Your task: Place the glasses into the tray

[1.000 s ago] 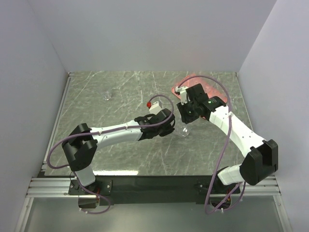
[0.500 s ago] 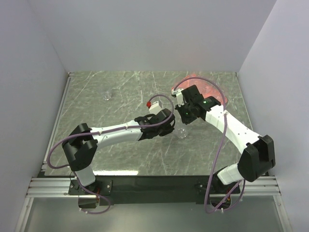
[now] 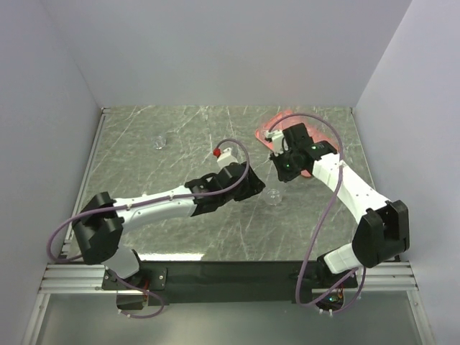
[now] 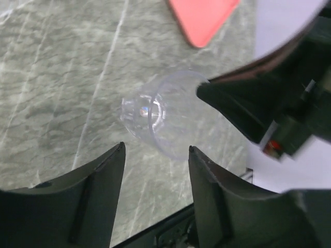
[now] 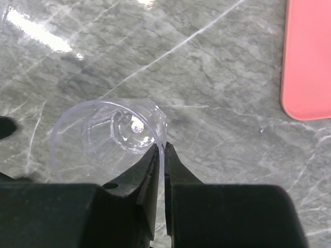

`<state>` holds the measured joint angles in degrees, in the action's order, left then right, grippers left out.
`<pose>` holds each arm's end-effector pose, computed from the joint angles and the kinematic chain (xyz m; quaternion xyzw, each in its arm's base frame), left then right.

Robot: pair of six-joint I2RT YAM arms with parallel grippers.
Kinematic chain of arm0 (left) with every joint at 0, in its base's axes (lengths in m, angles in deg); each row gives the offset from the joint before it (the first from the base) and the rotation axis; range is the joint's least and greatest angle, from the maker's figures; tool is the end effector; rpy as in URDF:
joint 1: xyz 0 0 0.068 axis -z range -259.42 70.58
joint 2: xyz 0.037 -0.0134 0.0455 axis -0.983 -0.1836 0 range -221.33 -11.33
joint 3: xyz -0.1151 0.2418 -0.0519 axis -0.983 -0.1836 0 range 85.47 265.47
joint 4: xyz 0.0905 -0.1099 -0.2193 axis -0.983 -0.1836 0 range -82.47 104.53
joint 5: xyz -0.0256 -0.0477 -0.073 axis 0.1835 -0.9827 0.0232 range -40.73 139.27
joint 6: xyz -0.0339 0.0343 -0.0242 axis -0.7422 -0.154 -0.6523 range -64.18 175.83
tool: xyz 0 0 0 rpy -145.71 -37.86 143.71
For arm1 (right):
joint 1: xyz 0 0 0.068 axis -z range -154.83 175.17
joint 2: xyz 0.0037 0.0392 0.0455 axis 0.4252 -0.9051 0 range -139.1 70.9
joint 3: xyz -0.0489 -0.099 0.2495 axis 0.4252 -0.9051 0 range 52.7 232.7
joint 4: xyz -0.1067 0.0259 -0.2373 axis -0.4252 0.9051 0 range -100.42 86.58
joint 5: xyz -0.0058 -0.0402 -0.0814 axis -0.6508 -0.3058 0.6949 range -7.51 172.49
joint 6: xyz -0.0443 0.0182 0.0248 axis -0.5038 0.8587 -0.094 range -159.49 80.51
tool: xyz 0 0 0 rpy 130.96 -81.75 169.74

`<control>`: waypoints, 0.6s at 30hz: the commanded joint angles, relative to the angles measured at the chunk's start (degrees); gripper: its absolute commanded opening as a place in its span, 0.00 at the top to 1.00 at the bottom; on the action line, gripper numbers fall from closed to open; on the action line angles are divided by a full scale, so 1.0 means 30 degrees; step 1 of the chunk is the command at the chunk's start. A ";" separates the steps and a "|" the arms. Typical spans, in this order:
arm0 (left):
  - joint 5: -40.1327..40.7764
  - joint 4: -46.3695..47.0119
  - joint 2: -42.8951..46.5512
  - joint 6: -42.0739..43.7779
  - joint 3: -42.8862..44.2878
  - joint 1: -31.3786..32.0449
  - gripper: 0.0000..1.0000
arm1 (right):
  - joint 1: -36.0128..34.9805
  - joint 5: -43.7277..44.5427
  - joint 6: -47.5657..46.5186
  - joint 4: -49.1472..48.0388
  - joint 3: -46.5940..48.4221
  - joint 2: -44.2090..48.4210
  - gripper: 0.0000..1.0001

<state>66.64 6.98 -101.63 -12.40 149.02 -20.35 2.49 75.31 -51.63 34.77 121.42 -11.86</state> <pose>0.1923 -0.3002 0.2599 -0.1400 0.8656 -0.3545 0.3246 0.2705 0.1178 0.2802 -0.3038 0.9132 0.0843 0.2582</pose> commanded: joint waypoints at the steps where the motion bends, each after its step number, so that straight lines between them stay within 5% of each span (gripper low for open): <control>1: -0.0572 0.2223 0.1388 0.1031 -0.0994 -0.0089 0.40 | 0.1341 -0.1969 -0.0436 -0.1029 0.0029 0.0400 1.00; 11: 0.0420 0.0908 0.3817 0.3839 -0.2520 -0.1757 0.19 | 0.5766 -0.3817 0.1174 -0.4744 0.0088 0.0079 1.00; 14: 0.2147 -0.0321 0.4580 0.4751 -0.2755 -0.1964 0.03 | 0.6414 -0.3702 0.2082 -0.6062 0.0205 -0.0449 1.00; 18: 0.2649 -0.0969 0.5987 0.5602 -0.3369 -0.2754 0.01 | 0.6884 -0.2326 0.3749 -0.7706 0.0381 -0.1298 1.00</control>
<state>70.99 5.85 -87.36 0.08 139.95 -27.11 22.62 66.61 -45.40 19.60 121.23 -14.50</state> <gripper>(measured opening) 0.992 0.107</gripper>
